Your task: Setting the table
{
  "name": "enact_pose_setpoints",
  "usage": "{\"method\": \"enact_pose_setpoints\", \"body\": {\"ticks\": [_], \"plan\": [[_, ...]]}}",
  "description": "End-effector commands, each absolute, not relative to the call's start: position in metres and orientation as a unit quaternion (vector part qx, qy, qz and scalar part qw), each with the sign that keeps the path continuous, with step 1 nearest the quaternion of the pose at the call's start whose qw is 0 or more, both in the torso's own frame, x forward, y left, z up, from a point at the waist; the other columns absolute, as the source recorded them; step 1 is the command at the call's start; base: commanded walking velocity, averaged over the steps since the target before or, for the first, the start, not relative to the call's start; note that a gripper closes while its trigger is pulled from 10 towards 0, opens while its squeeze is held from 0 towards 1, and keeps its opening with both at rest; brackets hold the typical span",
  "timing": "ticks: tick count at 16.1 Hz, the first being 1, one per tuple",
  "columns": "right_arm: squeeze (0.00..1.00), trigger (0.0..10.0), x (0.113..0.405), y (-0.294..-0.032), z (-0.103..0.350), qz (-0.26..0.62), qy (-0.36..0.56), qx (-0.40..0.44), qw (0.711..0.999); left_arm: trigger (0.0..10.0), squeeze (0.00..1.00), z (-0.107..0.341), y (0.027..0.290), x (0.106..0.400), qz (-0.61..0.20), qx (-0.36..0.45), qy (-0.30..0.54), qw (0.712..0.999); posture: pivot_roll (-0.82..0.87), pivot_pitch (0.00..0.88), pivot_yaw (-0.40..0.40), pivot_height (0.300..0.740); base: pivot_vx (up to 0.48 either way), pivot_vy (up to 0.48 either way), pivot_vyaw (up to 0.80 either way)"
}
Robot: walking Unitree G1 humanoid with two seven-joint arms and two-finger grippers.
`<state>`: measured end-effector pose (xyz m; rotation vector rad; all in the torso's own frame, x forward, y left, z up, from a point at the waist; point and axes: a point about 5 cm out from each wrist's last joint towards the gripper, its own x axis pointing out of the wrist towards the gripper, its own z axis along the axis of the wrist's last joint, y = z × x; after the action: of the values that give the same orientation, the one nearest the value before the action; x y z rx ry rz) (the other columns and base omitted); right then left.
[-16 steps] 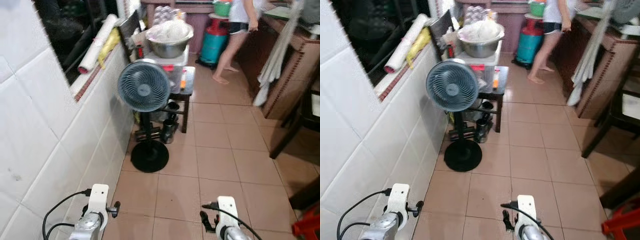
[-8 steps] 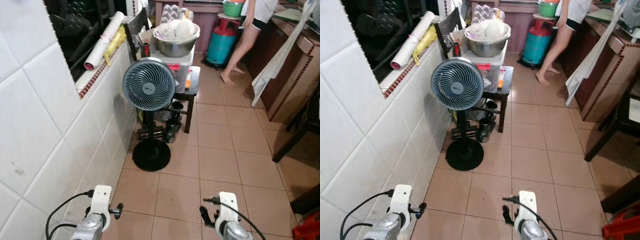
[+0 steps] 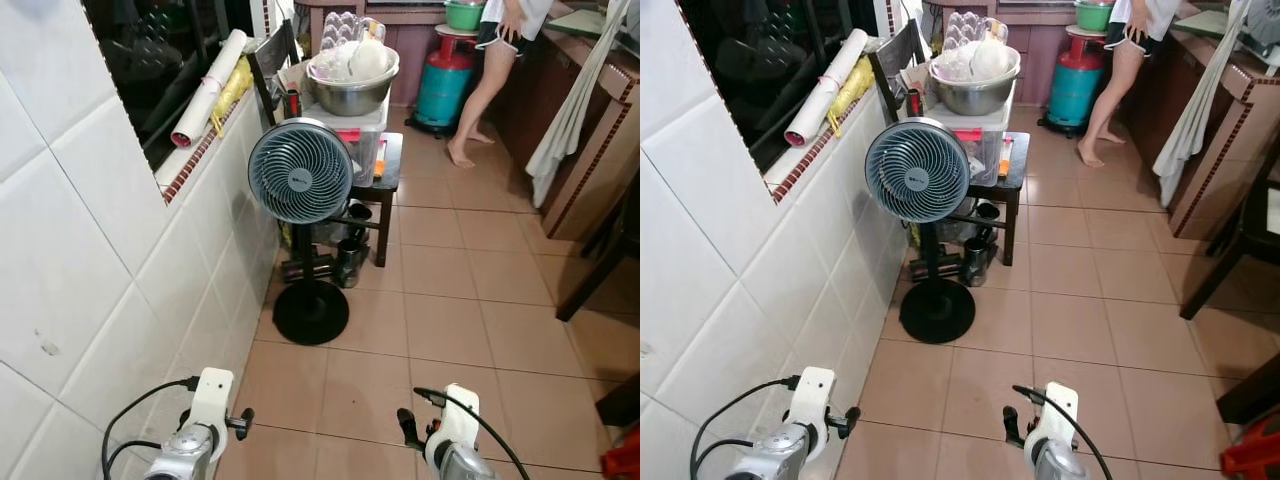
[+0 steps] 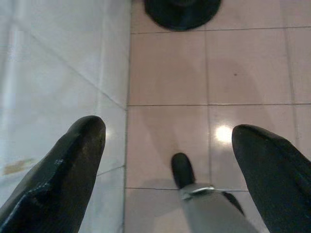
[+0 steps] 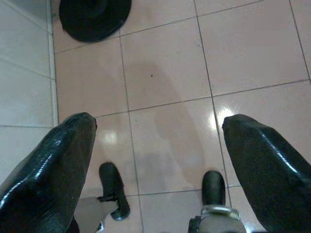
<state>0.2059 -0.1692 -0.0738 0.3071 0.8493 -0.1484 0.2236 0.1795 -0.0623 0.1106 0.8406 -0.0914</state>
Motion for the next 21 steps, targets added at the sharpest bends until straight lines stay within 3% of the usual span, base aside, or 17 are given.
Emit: {"method": "enact_pose_setpoints", "body": {"ticks": [1, 9, 21], "plan": [[0.00, 10.0, 0.201, -0.168, -0.077, -0.062, 0.426, 0.141, 0.892, 10.0, 0.00, -0.060, 0.186, 0.227, -0.025, 0.050, 0.409, 0.911, 0.06, 0.000, 0.064, 0.740, 0.000, 0.000, 0.00], [0.00, 10.0, 0.210, -0.171, -0.072, 0.001, 0.426, 0.052, 0.903, 10.0, 0.00, -0.061, 0.183, 0.228, 0.006, 0.008, 0.422, 0.907, 0.04, 0.000, 0.016, 0.740, 0.000, 0.000, 0.00], [0.00, 10.0, 0.206, -0.167, -0.075, -0.017, 0.438, 0.038, 0.898, 10.0, 0.00, -0.064, 0.184, 0.222, -0.016, 0.021, 0.431, 0.902, 0.04, 0.000, 0.031, 0.740, 0.000, 0.000, 0.00]]}}
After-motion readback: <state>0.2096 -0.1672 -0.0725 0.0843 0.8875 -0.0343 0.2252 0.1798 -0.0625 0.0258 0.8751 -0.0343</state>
